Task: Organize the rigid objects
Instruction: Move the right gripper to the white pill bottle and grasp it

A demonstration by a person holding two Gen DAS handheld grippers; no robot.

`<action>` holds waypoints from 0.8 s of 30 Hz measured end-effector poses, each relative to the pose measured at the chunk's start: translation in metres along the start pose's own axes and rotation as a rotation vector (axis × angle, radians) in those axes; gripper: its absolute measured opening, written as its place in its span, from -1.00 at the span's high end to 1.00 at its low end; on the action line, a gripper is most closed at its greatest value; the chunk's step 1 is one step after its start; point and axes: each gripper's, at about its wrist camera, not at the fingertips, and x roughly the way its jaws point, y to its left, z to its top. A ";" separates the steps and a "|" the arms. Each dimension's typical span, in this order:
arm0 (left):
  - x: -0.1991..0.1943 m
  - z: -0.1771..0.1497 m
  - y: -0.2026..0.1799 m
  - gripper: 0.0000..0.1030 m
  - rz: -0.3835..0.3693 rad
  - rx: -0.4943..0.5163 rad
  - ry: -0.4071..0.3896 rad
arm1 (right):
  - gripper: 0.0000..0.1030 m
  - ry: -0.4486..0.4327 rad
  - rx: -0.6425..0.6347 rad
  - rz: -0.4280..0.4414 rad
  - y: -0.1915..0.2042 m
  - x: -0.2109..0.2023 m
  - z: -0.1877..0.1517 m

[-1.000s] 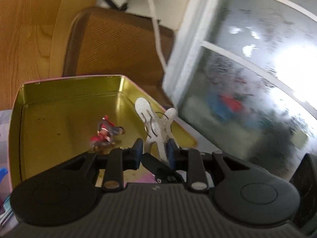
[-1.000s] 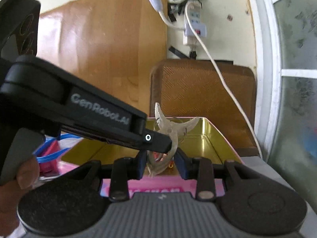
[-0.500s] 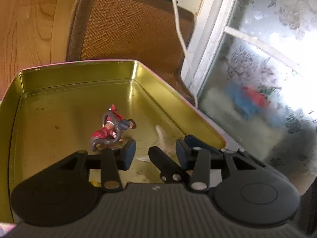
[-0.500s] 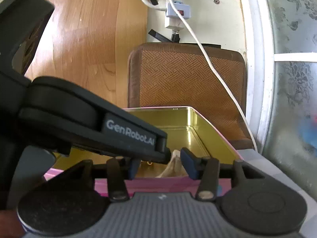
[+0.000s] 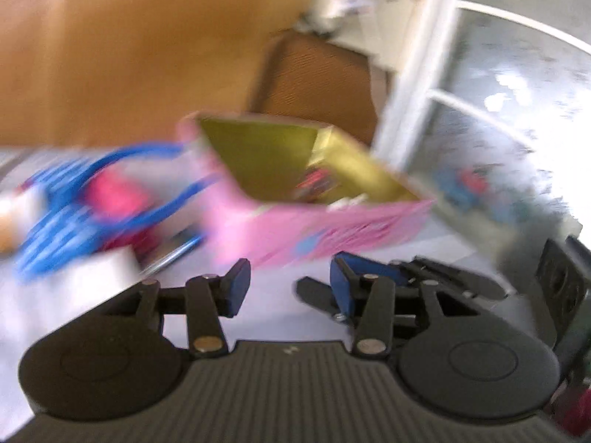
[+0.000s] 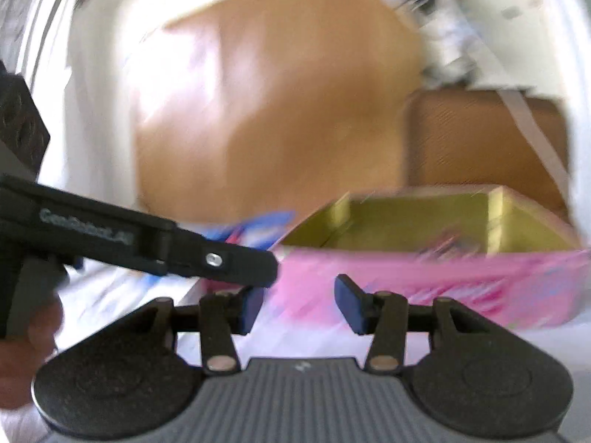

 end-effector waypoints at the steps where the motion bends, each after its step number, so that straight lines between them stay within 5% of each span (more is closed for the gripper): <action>1: -0.007 -0.006 0.015 0.03 0.044 -0.023 0.020 | 0.17 0.039 -0.032 0.016 0.012 0.008 -0.004; 7: -0.038 -0.027 0.089 0.03 0.241 -0.179 0.035 | 0.15 0.123 -0.103 0.117 0.066 0.036 0.002; 12: -0.058 -0.016 0.127 0.03 0.312 -0.240 -0.019 | 0.15 0.150 -0.089 0.135 0.093 0.059 0.014; 17: -0.071 0.010 0.182 0.03 0.328 -0.380 -0.097 | 0.14 0.107 -0.109 0.167 0.128 0.084 0.047; 24: -0.057 0.030 0.235 -0.18 0.302 -0.563 -0.119 | 0.15 0.229 -0.077 0.181 0.144 0.185 0.073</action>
